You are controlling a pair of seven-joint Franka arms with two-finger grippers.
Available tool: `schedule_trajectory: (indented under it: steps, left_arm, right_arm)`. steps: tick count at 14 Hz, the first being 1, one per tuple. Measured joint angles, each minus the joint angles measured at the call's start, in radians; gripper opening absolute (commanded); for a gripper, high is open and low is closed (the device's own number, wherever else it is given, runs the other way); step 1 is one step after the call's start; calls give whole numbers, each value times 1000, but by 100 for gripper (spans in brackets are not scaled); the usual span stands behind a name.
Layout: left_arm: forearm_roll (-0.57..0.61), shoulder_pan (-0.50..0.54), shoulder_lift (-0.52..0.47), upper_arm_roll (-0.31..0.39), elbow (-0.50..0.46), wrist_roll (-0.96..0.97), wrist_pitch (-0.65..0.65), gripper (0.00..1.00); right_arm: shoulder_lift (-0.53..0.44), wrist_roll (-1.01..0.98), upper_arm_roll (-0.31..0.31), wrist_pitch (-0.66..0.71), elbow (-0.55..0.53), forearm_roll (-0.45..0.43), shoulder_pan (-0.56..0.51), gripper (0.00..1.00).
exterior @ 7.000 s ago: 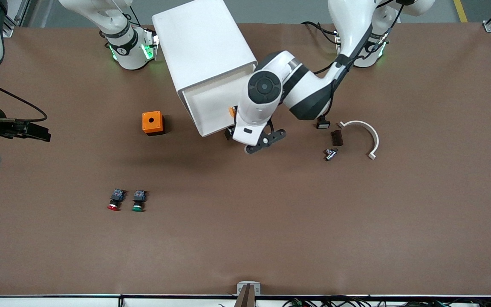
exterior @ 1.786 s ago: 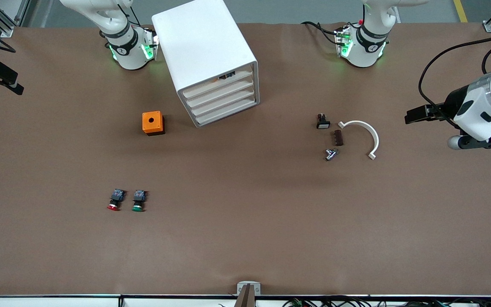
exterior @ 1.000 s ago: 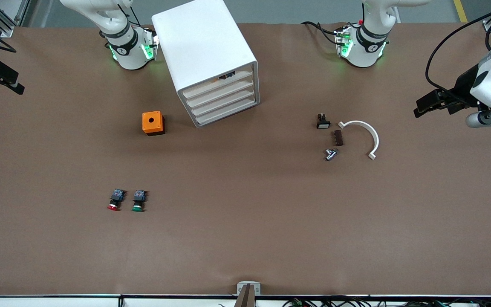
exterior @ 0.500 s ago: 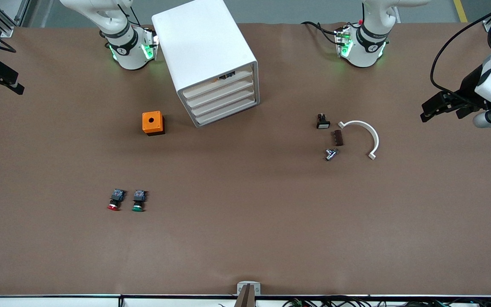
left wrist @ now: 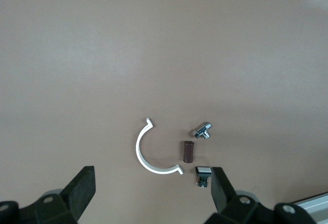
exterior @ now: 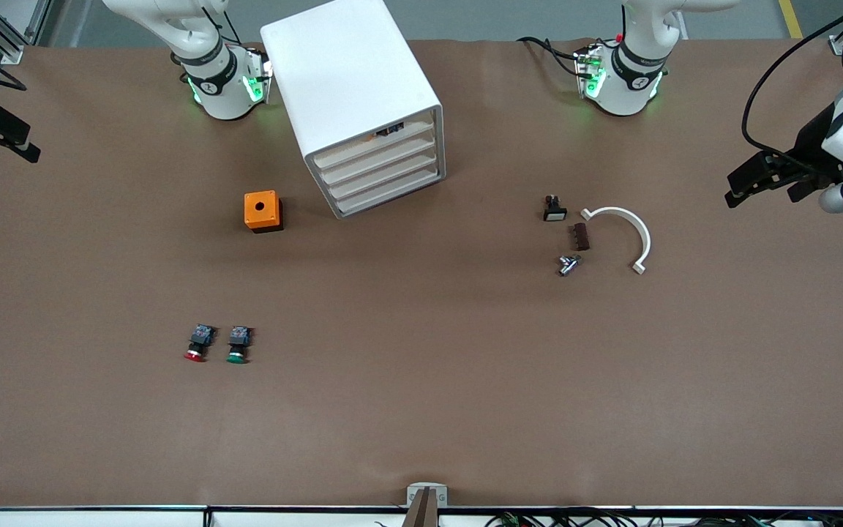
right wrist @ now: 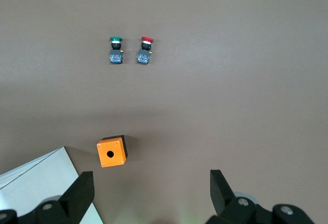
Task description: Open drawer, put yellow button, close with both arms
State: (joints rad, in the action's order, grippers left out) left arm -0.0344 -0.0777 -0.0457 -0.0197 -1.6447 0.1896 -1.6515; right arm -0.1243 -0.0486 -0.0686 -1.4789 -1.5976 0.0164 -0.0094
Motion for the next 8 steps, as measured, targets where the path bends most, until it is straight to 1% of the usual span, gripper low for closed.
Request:
schedule_trajectory:
  steps: [8]
  left_arm:
    - [0, -1, 0, -2, 9, 0, 0, 100]
  right_arm:
    - [-1, 0, -2, 1, 0, -3, 0, 100]
